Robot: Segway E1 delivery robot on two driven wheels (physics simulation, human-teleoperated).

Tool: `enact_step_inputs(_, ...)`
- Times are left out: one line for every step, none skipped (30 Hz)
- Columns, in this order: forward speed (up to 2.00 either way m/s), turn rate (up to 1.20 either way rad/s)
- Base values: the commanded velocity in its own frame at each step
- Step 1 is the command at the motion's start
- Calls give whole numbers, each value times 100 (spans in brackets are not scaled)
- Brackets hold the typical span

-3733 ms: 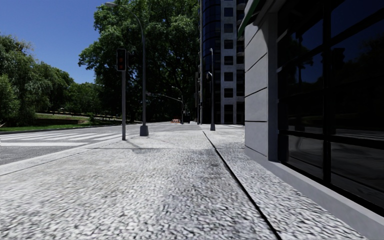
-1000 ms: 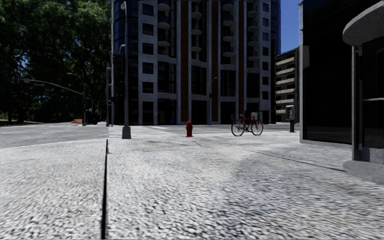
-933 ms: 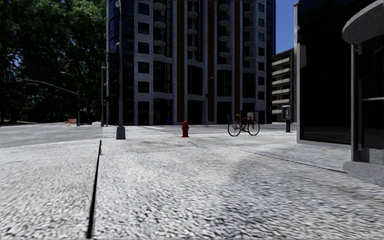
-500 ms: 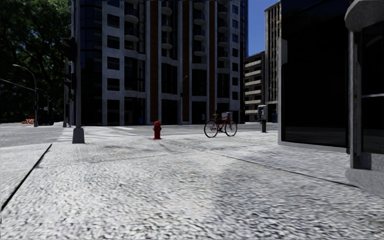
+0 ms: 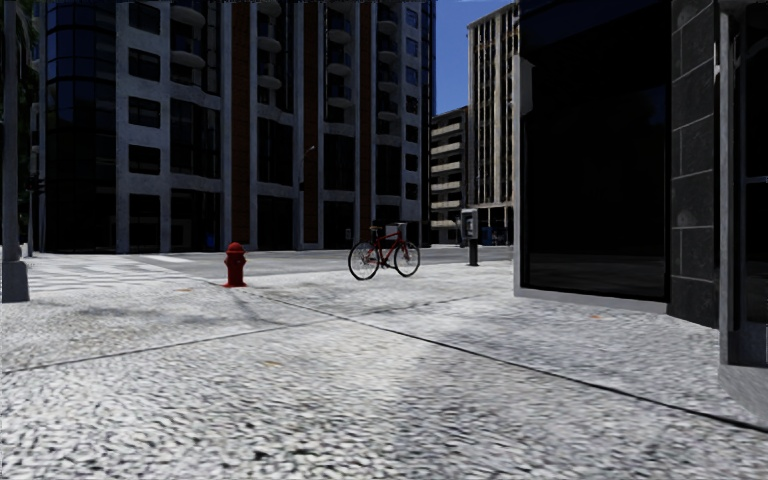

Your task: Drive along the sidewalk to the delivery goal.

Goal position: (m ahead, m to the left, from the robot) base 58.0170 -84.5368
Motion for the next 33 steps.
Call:
enact_step_inputs(200,-42)
enact_step_inputs(200,-42)
enact_step_inputs(200,-42)
enact_step_inputs(200,-42)
enact_step_inputs(200,-42)
enact_step_inputs(200,-42)
enact_step_inputs(200,-42)
enact_step_inputs(200,-38)
enact_step_inputs(200,-15)
enact_step_inputs(200,0)
enact_step_inputs(200,0)
enact_step_inputs(200,0)
enact_step_inputs(200,0)
enact_step_inputs(200,0)
enact_step_inputs(200,0)
enact_step_inputs(200,0)
enact_step_inputs(200,0)
enact_step_inputs(200,0)
enact_step_inputs(200,0)
enact_step_inputs(200,0)
enact_step_inputs(200,0)
enact_step_inputs(200,0)
enact_step_inputs(200,0)
enact_step_inputs(200,0)
enact_step_inputs(200,0)
enact_step_inputs(200,0)
enact_step_inputs(200,0)
enact_step_inputs(200,0)
enact_step_inputs(200,0)
enact_step_inputs(200,0)
enact_step_inputs(200,0)
enact_step_inputs(200,0)
enact_step_inputs(200,0)
